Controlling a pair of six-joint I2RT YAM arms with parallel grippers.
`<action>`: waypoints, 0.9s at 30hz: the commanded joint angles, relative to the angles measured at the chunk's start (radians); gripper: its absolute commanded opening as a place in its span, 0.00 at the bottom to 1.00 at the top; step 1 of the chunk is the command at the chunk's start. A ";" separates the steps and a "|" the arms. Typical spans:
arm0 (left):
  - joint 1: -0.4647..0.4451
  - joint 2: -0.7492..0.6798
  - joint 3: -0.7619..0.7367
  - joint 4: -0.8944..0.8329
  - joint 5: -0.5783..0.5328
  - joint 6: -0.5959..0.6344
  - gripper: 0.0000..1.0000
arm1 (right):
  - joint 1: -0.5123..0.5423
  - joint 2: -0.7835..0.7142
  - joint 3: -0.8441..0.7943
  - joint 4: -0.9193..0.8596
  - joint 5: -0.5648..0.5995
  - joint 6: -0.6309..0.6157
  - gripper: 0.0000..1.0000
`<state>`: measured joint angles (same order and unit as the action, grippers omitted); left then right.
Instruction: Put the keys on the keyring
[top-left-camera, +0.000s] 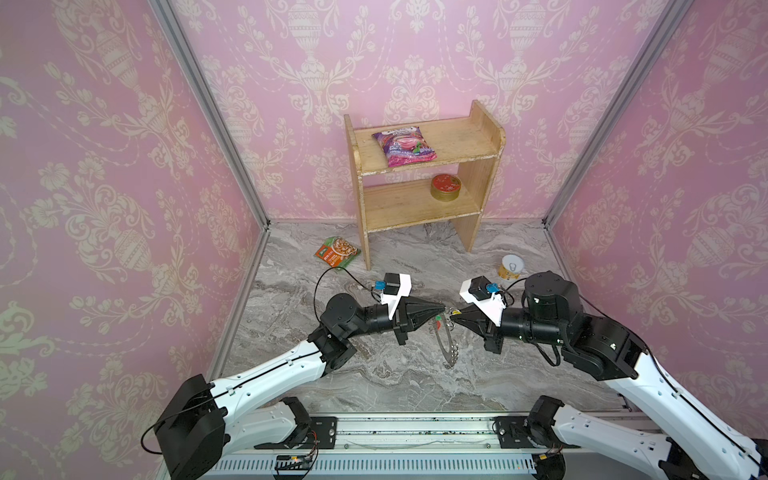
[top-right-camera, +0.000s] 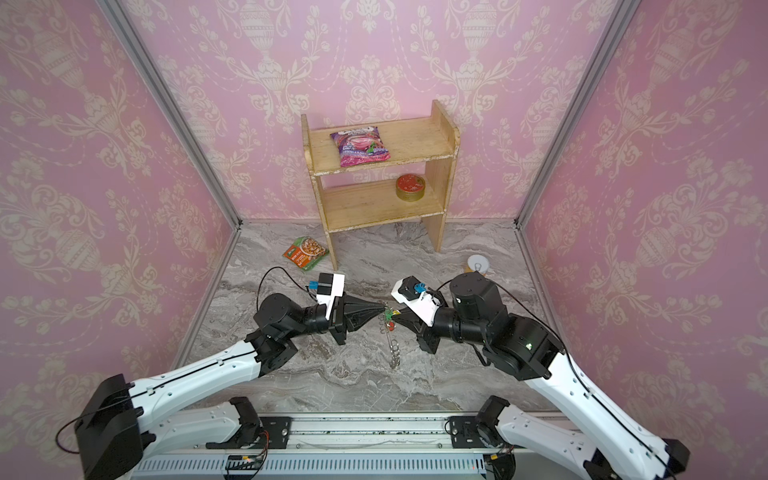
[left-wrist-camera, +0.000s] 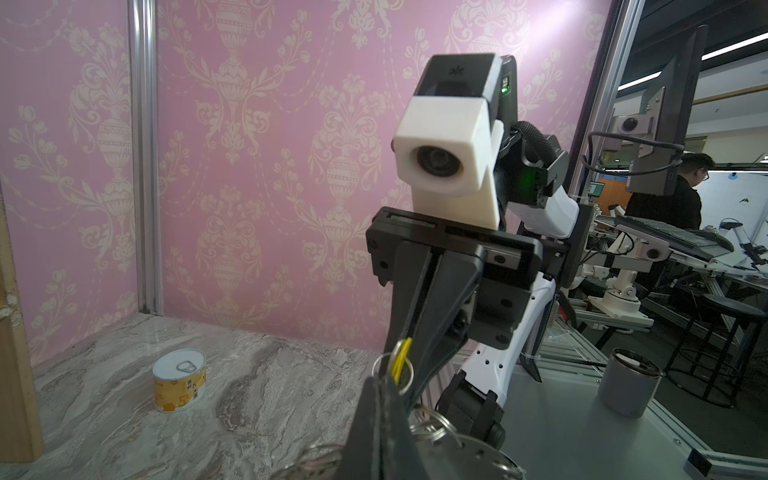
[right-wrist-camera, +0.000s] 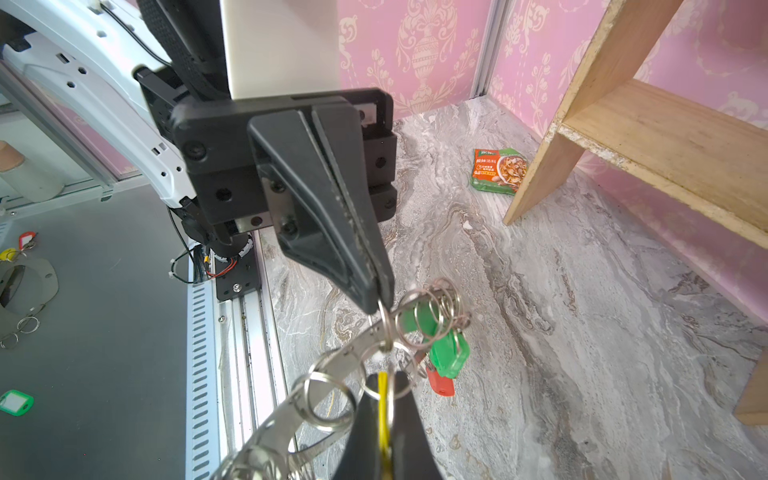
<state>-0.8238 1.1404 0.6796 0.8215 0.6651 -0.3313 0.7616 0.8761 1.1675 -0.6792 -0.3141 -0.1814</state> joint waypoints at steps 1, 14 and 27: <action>0.014 0.000 -0.006 0.023 -0.004 0.000 0.00 | 0.003 -0.003 0.039 -0.009 0.006 -0.019 0.00; 0.014 -0.027 -0.021 -0.062 -0.024 0.040 0.11 | 0.003 0.037 0.076 -0.064 0.025 -0.040 0.00; 0.014 -0.209 -0.063 -0.392 -0.222 0.139 0.78 | 0.004 0.090 0.040 -0.091 0.029 -0.012 0.00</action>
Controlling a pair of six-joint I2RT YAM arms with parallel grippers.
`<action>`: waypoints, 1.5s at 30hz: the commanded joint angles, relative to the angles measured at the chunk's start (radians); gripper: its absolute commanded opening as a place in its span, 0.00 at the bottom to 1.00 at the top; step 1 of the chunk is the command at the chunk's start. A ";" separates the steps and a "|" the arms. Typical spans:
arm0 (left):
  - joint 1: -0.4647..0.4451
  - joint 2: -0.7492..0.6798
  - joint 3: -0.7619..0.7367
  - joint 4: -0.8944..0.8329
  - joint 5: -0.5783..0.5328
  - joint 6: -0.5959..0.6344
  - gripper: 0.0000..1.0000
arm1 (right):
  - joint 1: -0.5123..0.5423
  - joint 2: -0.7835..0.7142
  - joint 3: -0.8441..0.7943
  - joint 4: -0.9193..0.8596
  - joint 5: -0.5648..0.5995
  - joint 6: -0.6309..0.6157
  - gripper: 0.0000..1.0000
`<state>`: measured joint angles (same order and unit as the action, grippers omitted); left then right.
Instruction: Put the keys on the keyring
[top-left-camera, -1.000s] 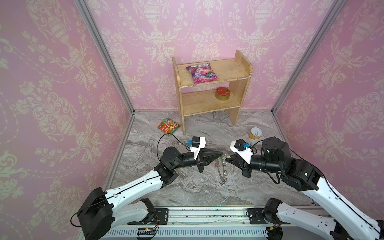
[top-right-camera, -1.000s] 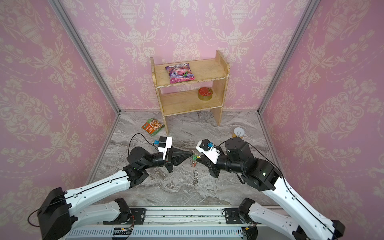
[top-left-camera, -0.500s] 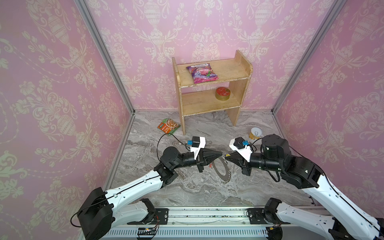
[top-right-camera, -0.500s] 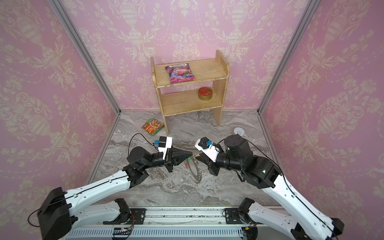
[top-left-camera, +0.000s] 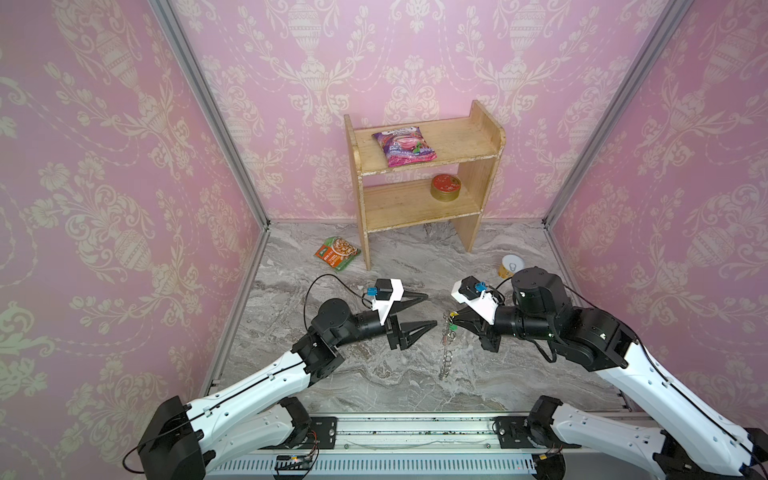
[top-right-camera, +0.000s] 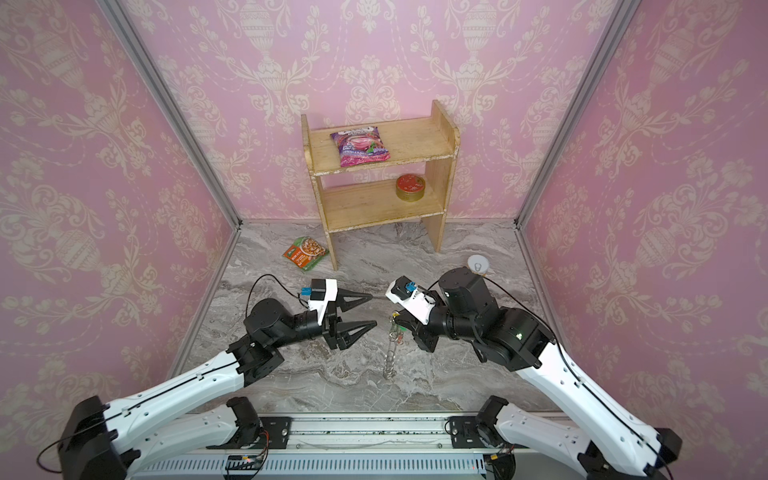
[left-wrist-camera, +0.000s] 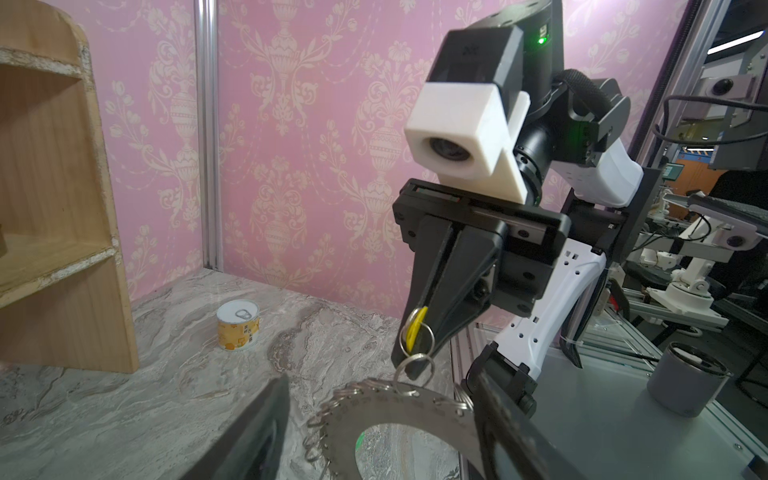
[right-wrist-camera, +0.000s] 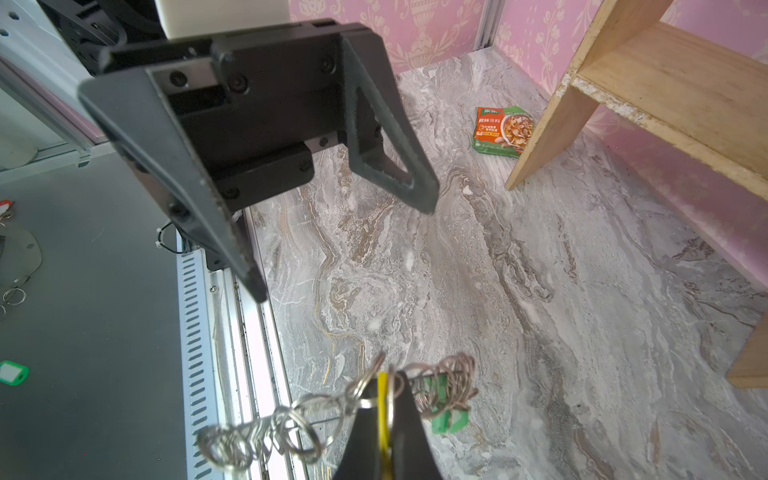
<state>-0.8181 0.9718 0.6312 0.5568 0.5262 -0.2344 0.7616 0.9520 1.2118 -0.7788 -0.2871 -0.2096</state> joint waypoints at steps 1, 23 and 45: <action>0.008 -0.061 -0.019 -0.166 -0.108 0.047 0.80 | 0.004 0.024 -0.015 0.014 -0.001 0.024 0.00; 0.008 -0.380 -0.135 -0.491 -0.434 0.023 0.88 | -0.068 0.372 -0.116 0.168 -0.126 0.239 0.00; 0.009 -0.324 -0.104 -0.601 -0.622 -0.010 0.98 | -0.352 0.486 -0.407 0.241 -0.007 0.425 0.00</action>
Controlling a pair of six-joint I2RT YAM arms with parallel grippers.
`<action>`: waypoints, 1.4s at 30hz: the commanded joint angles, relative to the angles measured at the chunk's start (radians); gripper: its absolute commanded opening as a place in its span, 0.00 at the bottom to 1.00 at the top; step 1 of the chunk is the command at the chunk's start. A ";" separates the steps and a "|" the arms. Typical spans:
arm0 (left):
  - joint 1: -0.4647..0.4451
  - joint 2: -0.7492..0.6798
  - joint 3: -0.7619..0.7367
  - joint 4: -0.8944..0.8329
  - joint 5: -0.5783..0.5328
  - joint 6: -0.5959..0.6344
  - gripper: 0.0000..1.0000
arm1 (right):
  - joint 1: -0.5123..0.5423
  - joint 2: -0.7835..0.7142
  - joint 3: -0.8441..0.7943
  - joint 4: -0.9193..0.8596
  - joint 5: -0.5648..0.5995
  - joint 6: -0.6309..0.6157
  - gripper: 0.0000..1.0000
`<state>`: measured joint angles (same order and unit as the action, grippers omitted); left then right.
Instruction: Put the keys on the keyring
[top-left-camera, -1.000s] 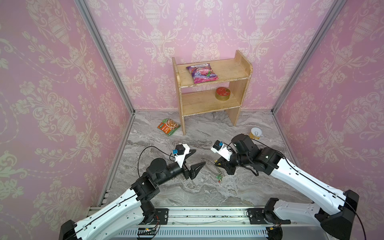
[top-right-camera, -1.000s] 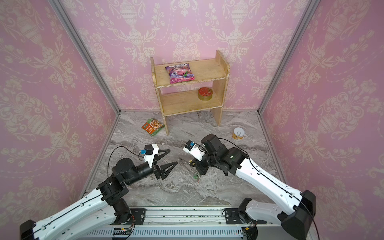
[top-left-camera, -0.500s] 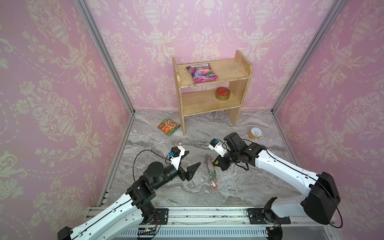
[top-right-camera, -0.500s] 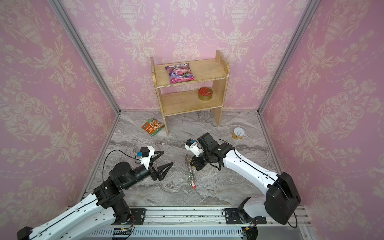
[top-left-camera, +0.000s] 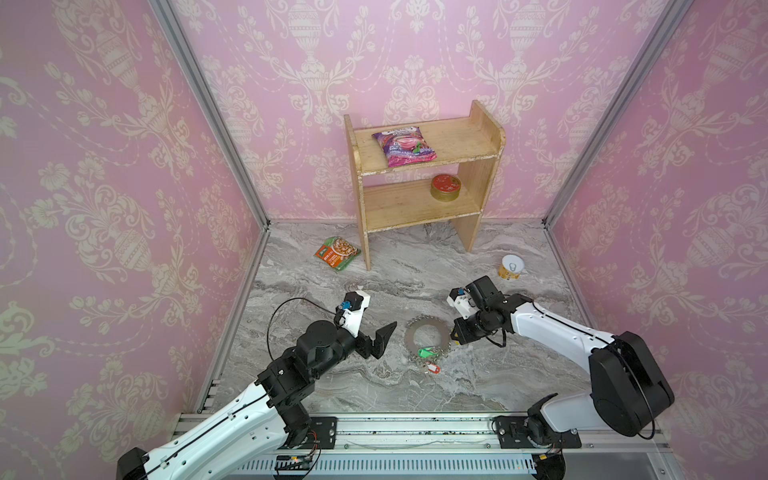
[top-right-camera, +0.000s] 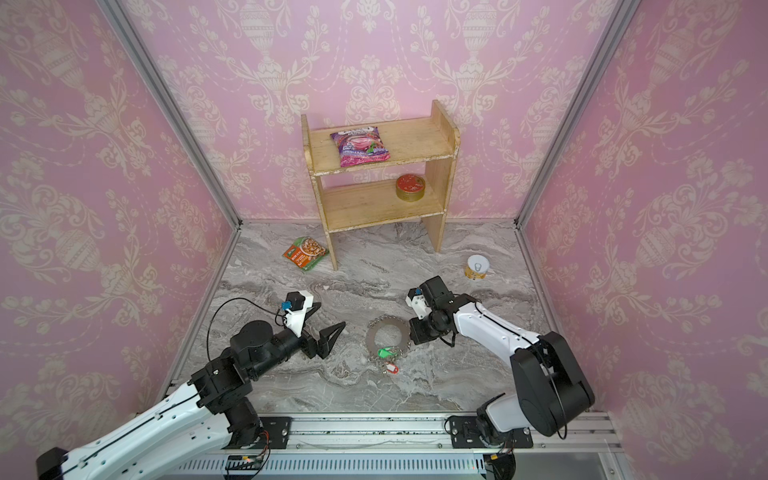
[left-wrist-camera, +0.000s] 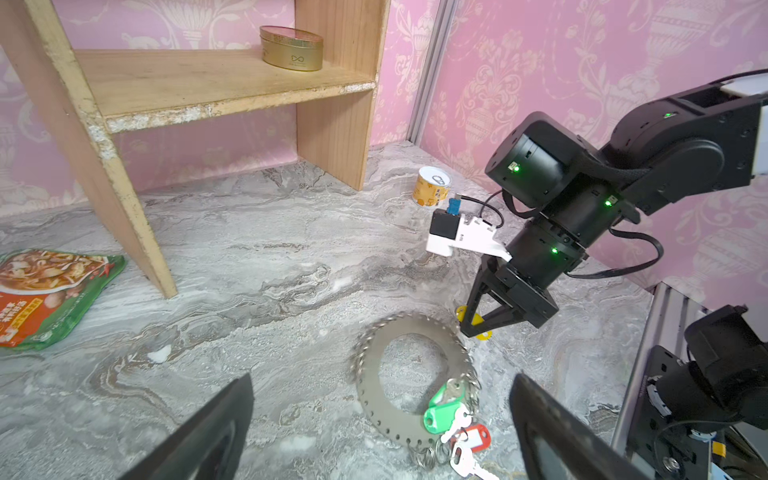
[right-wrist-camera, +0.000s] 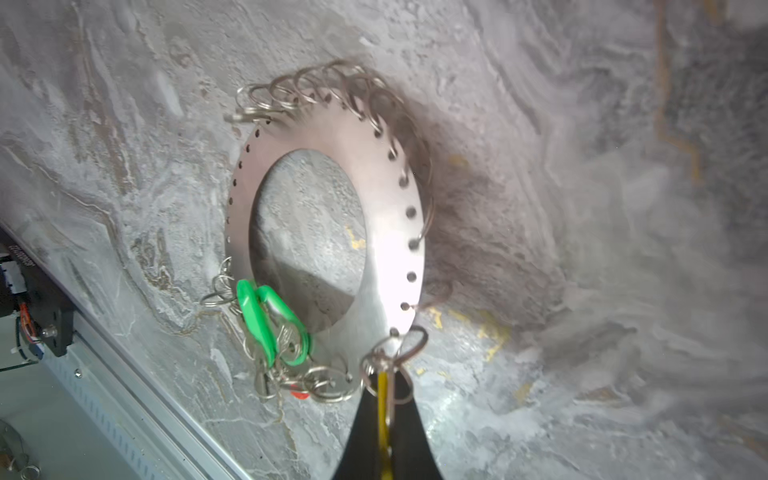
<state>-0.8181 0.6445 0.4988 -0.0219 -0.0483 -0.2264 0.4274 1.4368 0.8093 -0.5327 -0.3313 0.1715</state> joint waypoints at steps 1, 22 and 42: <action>0.009 0.009 0.031 -0.021 -0.052 -0.021 0.99 | -0.028 0.006 -0.011 -0.002 0.042 0.049 0.00; 0.156 0.120 0.098 -0.137 -0.335 -0.021 0.99 | -0.265 -0.187 -0.006 0.095 0.167 0.062 0.54; 0.602 0.484 -0.150 0.575 -0.242 0.215 0.99 | -0.374 -0.145 -0.328 1.008 0.406 -0.180 0.98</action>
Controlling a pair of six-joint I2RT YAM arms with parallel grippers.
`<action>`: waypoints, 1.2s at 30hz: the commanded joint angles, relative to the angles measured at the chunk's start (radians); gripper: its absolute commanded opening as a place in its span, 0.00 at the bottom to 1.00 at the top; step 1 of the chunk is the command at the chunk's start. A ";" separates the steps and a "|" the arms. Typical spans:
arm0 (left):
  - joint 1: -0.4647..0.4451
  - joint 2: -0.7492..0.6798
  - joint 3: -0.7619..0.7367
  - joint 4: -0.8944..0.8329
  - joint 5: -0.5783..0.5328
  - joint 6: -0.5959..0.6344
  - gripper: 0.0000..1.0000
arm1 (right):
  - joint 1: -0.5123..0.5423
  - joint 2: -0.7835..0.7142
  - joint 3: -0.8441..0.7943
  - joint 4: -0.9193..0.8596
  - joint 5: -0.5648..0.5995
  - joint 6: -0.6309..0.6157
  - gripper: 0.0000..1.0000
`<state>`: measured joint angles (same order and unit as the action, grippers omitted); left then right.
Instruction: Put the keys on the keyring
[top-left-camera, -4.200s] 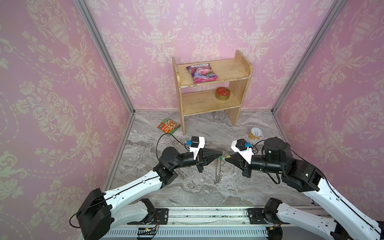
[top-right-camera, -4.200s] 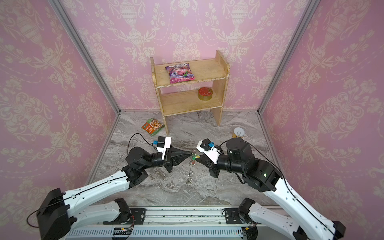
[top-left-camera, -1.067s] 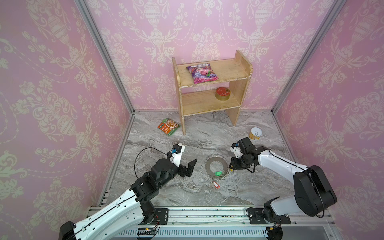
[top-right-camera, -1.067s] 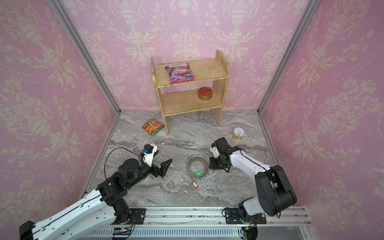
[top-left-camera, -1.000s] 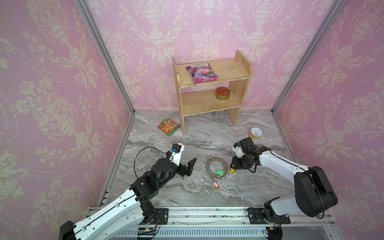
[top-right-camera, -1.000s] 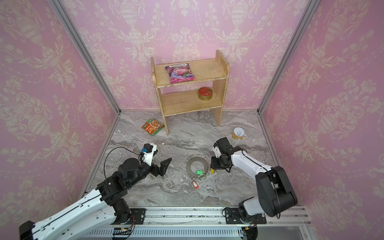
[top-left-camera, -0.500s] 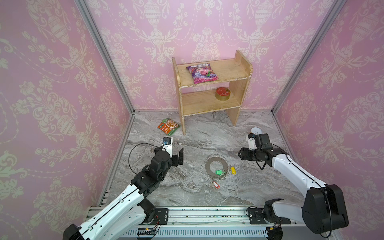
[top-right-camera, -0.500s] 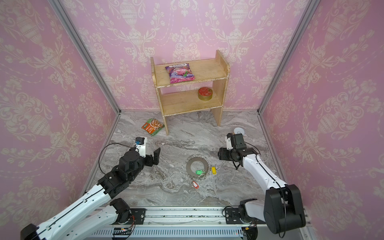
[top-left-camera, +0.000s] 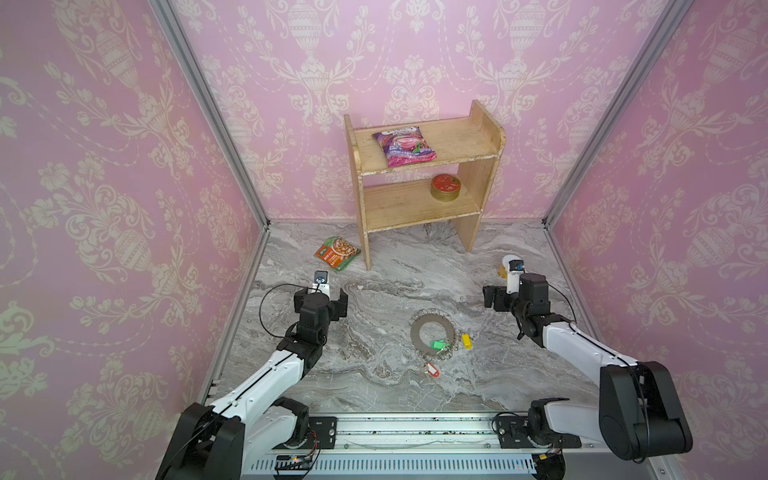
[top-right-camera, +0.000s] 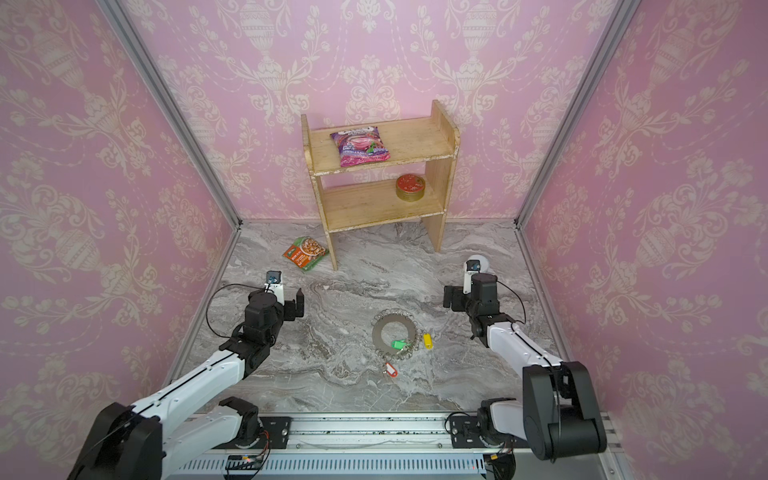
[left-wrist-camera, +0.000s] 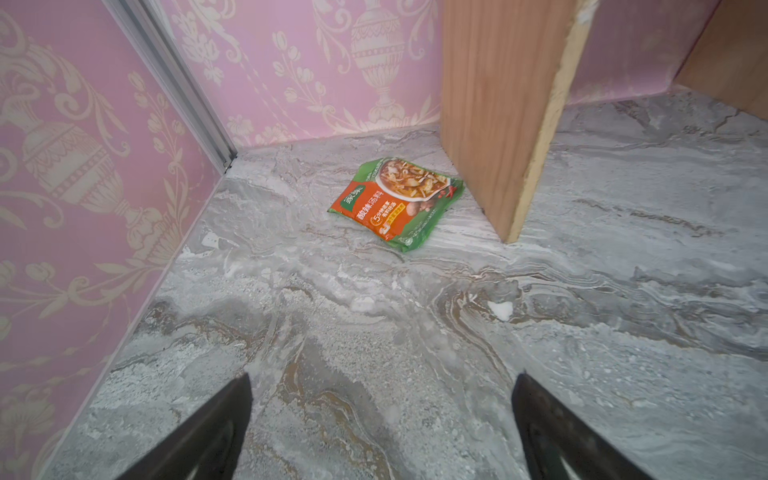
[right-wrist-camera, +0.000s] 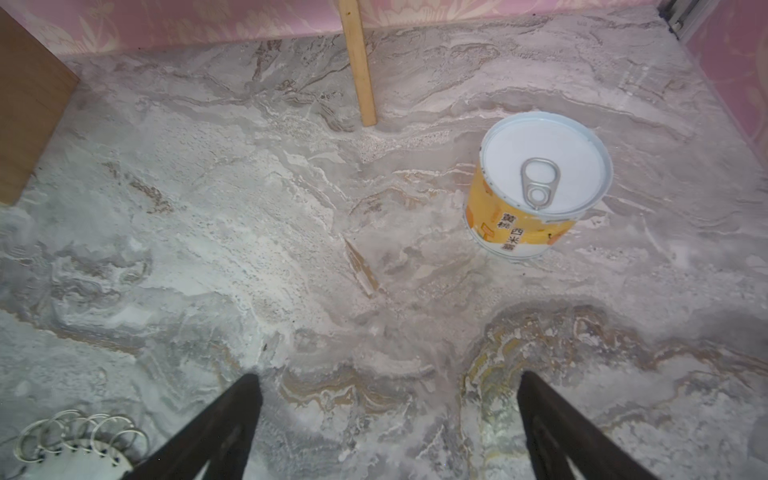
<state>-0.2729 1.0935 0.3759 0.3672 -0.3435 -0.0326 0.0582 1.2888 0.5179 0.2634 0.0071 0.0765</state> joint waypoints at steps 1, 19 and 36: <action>0.085 0.057 -0.034 0.220 0.081 0.017 0.99 | -0.005 0.000 -0.052 0.236 0.074 -0.091 0.98; 0.152 0.401 -0.094 0.655 0.058 0.135 0.97 | 0.012 0.152 -0.205 0.634 0.000 -0.119 1.00; 0.224 0.529 -0.090 0.752 0.167 0.078 0.97 | 0.000 0.204 -0.146 0.576 0.050 -0.082 1.00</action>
<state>-0.0551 1.5955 0.2886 1.0840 -0.2310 0.0616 0.0647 1.4845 0.3519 0.8543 0.0391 -0.0231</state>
